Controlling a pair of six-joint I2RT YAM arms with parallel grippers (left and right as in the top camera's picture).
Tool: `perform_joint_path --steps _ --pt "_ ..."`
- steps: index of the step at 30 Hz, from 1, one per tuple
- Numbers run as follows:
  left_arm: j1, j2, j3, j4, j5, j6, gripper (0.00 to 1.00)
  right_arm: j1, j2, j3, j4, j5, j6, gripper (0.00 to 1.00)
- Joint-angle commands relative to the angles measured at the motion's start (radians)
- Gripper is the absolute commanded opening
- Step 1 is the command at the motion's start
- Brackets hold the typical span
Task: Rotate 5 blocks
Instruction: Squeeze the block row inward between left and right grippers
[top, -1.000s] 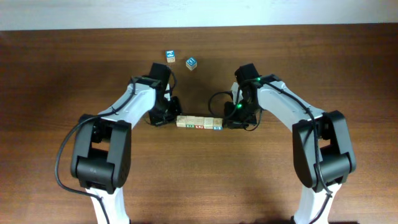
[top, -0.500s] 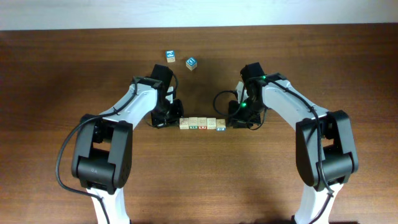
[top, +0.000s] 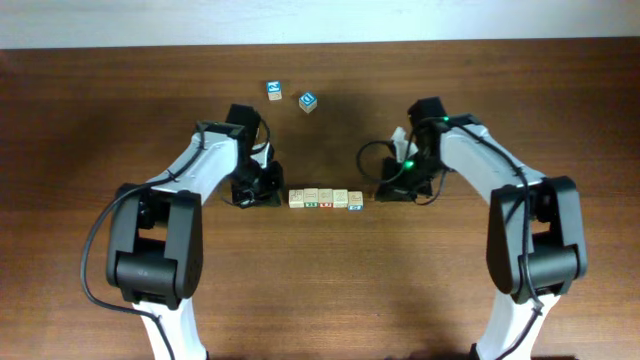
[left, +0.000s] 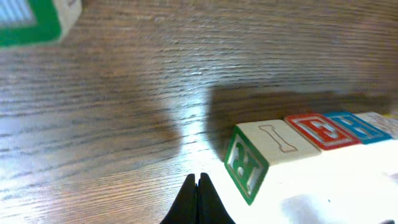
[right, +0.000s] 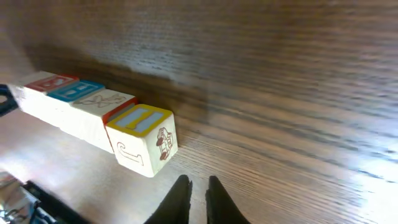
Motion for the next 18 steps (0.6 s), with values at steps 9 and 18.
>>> perform_joint_path --steps 9,18 --pt "0.031 0.002 -0.004 0.013 0.152 0.17 0.0 0.029 0.015 -0.068 0.026 -0.031 0.065 0.04" --pt "0.05 0.002 -0.004 0.015 0.151 0.169 0.0 0.149 0.015 -0.068 0.01 0.096 0.112 0.05"
